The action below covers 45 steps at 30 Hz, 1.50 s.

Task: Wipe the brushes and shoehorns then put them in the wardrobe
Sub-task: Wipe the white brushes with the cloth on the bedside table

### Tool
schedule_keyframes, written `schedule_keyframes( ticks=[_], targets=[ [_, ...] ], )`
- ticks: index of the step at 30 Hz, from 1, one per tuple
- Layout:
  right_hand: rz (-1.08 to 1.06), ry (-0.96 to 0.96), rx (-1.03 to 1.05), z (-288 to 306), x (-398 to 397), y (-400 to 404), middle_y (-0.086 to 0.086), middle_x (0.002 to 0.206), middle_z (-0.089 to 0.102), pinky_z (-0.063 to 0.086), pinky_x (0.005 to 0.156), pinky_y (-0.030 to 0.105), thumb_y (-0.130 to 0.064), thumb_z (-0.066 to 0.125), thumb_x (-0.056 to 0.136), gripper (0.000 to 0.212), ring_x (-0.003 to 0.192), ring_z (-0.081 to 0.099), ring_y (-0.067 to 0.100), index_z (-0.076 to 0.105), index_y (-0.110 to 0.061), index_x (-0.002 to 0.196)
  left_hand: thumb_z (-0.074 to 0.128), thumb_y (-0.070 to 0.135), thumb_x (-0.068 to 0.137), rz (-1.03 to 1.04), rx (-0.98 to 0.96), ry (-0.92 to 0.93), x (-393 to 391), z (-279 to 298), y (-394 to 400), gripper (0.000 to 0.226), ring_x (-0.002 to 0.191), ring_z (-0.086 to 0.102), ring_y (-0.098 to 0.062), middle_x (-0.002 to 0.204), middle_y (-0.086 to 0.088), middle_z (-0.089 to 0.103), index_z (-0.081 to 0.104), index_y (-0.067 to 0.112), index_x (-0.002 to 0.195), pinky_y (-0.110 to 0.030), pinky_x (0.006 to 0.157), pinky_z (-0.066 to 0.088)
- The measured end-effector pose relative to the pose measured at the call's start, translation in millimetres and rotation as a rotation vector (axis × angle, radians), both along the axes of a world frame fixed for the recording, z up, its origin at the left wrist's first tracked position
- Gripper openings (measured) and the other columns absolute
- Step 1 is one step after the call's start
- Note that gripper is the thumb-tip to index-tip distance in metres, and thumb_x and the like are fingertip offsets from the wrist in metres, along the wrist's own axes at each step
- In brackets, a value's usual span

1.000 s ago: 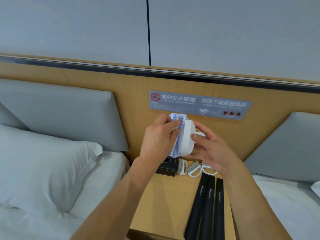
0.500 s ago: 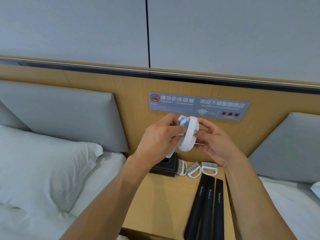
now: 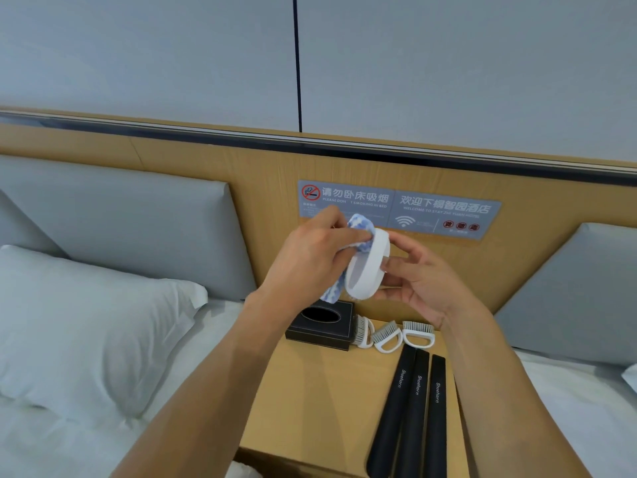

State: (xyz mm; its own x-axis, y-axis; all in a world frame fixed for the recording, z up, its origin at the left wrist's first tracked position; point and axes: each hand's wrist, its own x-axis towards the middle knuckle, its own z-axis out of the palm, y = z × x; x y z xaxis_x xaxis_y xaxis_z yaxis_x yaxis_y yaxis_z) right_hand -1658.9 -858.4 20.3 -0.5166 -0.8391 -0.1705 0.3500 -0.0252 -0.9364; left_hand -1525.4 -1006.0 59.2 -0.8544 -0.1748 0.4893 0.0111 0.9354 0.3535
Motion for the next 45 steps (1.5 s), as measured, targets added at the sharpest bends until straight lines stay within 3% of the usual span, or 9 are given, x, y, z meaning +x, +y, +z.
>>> schedule_keyframes(
  ticks=[8,13,18,21,25,29,35,39,45],
  targets=[
    [-0.185,-0.008,0.038,2.4,-11.3,-4.5,0.011,0.094,0.078,0.059,0.052,0.035,0.001,0.059,0.094,0.033,0.073,0.076,0.029,0.065,-0.026,0.111,0.059,0.009,0.093,-0.087,0.03,-0.151,-1.5,-1.2,-6.5,0.025,0.088,0.055,-0.021,0.103,-0.006,0.055,0.074,0.017,0.112,-0.039,0.07,0.047],
    [-0.267,-0.006,0.033,5.8,-13.6,-13.1,0.01,0.097,0.077,0.061,0.056,0.042,-0.002,0.058,0.096,0.028,0.072,0.074,0.027,0.067,-0.024,0.111,0.073,0.022,0.085,-0.052,0.272,-0.191,1.7,-0.2,-10.6,0.022,0.085,0.058,-0.005,0.098,0.011,0.063,0.074,0.028,0.107,-0.019,0.071,0.044],
    [-0.386,-0.095,0.031,10.3,-9.0,-27.6,0.02,0.109,0.068,0.058,0.052,0.037,0.004,0.052,0.098,0.029,0.078,0.071,0.032,0.061,-0.016,0.118,0.083,0.033,0.075,0.159,0.642,-0.062,7.9,-13.5,8.8,0.036,0.076,0.068,-0.001,0.092,0.015,0.072,0.073,0.034,0.109,-0.025,0.068,0.058],
    [-0.441,-0.141,0.022,10.5,-3.4,-34.2,0.019,0.108,0.067,0.059,0.053,0.035,0.004,0.051,0.098,0.027,0.083,0.071,0.033,0.058,-0.017,0.114,0.086,0.032,0.071,0.206,0.728,0.002,9.4,-22.5,19.6,0.054,0.084,0.069,-0.001,0.102,0.013,0.071,0.067,0.031,0.121,-0.024,0.072,0.059],
    [-0.373,-0.112,0.053,11.7,1.7,-37.7,0.02,0.111,0.068,0.06,0.057,0.036,0.003,0.054,0.097,0.025,0.076,0.074,0.029,0.053,-0.019,0.11,0.088,0.033,0.067,0.346,0.605,0.08,5.5,-25.6,16.9,0.063,0.089,0.062,0.0,0.105,0.013,0.063,0.063,0.03,0.125,-0.016,0.076,0.052],
    [-0.317,-0.059,0.118,9.9,3.0,-34.3,0.021,0.119,0.067,0.061,0.083,0.048,0.003,0.063,0.091,0.03,0.098,0.072,0.037,0.05,-0.017,0.111,0.087,0.03,0.069,0.363,0.556,0.073,2.7,-20.2,-5.3,0.055,0.086,0.058,0.003,0.099,0.013,0.06,0.067,0.029,0.12,-0.012,0.073,0.044],
    [-0.206,-0.093,0.021,6.8,13.0,-29.7,0.016,0.128,0.061,0.062,0.079,0.04,0.005,0.075,0.077,0.05,0.104,0.071,0.033,0.063,-0.019,0.119,0.078,0.027,0.08,0.242,0.495,-0.024,-3.2,-14.4,-33.2,0.038,0.089,0.058,0.001,0.106,0.01,0.06,0.067,0.029,0.117,-0.012,0.073,0.042],
    [-0.182,-0.238,-0.068,5.4,16.8,-27.4,0.02,0.126,0.063,0.061,0.08,0.04,-0.008,0.078,0.068,0.052,0.106,0.071,0.032,0.064,-0.008,0.118,0.075,0.023,0.084,0.218,0.381,0.019,-6.9,-7.3,-38.3,0.035,0.088,0.053,-0.003,0.103,0.01,0.056,0.069,0.022,0.119,-0.008,0.072,0.035],
    [-0.088,-0.298,-0.076,1.6,18.9,-24.1,0.02,0.13,0.064,0.057,0.087,0.049,-0.051,0.057,0.089,0.059,0.119,0.064,0.035,0.059,-0.009,0.131,0.069,0.017,0.089,0.144,0.223,0.015,-6.2,3.9,-41.8,0.033,0.093,0.052,-0.011,0.104,0.001,0.055,0.068,0.016,0.121,-0.005,0.073,0.033]
  ],
)
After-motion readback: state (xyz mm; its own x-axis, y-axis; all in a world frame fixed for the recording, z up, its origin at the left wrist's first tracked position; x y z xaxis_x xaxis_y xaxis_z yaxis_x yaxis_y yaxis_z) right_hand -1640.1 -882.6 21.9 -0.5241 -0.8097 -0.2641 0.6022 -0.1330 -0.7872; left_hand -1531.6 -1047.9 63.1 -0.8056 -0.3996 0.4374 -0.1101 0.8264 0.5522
